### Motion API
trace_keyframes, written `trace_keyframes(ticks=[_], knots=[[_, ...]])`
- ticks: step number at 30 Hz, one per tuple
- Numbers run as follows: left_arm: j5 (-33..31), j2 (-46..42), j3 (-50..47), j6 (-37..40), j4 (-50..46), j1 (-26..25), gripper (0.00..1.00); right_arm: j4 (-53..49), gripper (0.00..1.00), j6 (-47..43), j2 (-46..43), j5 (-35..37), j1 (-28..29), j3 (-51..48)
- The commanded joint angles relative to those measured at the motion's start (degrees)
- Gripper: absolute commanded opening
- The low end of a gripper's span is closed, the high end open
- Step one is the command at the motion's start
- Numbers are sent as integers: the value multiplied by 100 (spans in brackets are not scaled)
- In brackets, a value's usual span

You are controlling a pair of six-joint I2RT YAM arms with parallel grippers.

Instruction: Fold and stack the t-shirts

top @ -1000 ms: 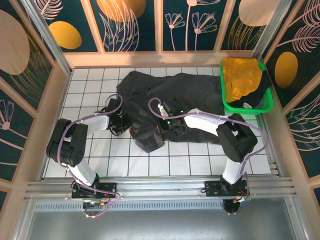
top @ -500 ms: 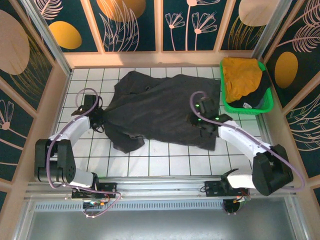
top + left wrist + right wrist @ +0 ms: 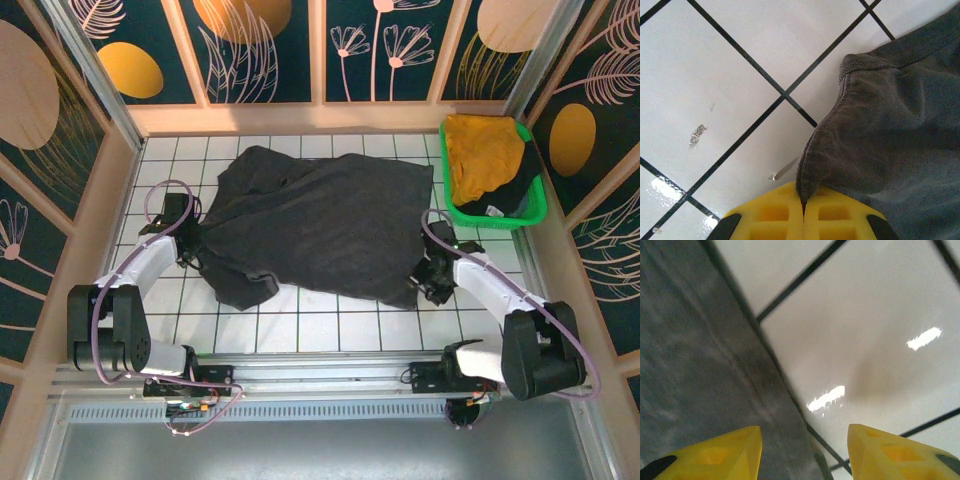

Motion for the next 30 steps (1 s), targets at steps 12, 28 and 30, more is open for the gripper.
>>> trace_keyframes(ticks=[12, 28, 30], knots=[[136, 130, 89, 154, -68, 33, 0, 307, 53, 273, 804, -384, 911, -268], [997, 201, 767, -242, 569, 33, 0, 1657, 0, -1555, 1867, 497, 55, 2505], [1215, 268, 1188, -473, 796, 33, 0, 1634, 0, -1756, 2080, 605, -45, 3304]])
